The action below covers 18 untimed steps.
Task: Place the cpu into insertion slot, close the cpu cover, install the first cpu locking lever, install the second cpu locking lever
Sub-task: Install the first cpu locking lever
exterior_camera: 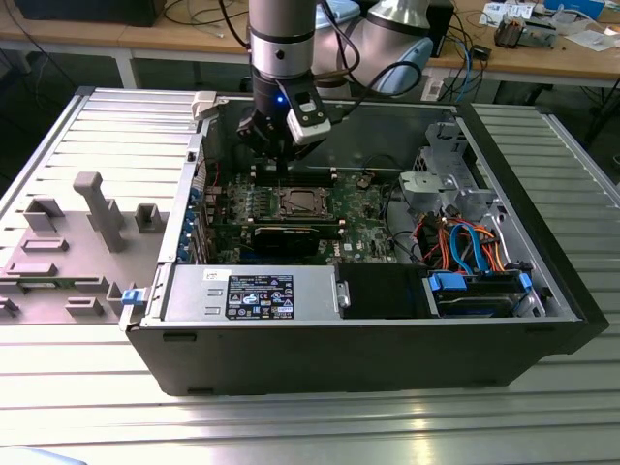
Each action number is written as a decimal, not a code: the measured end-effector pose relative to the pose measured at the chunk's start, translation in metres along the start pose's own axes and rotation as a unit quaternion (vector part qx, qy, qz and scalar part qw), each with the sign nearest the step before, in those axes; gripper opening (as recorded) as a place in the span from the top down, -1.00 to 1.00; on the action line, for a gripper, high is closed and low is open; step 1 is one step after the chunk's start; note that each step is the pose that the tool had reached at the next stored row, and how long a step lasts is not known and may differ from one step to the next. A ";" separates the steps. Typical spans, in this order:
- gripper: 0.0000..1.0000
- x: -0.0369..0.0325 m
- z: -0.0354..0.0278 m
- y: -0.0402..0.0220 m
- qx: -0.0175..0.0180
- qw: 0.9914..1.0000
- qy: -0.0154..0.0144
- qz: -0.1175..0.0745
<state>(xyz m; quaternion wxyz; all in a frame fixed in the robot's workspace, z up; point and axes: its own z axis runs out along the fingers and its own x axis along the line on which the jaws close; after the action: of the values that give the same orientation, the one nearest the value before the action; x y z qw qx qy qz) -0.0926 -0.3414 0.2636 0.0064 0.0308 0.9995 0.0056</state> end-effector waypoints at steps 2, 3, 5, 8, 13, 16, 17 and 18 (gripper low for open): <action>0.79 0.0025 0.0000 -0.0001 0.000 1.000 0.000 0.000; 0.79 0.0035 0.0000 -0.0002 0.000 1.000 0.000 -0.001; 0.79 0.0061 0.0001 -0.0004 0.000 1.000 0.000 -0.002; 0.79 0.0118 0.0003 -0.0007 0.000 1.000 0.000 -0.005; 0.79 0.0152 0.0003 -0.0009 -0.001 1.000 0.000 -0.007; 0.79 0.0152 0.0003 -0.0009 -0.001 1.000 0.000 -0.007; 0.79 0.0153 0.0003 -0.0009 -0.001 1.000 0.000 -0.007; 0.79 0.0152 0.0003 -0.0009 -0.001 1.000 0.000 -0.007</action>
<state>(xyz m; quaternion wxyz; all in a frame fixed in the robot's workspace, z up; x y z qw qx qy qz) -0.1079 -0.3414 0.2630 0.0064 0.0236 0.9997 0.0062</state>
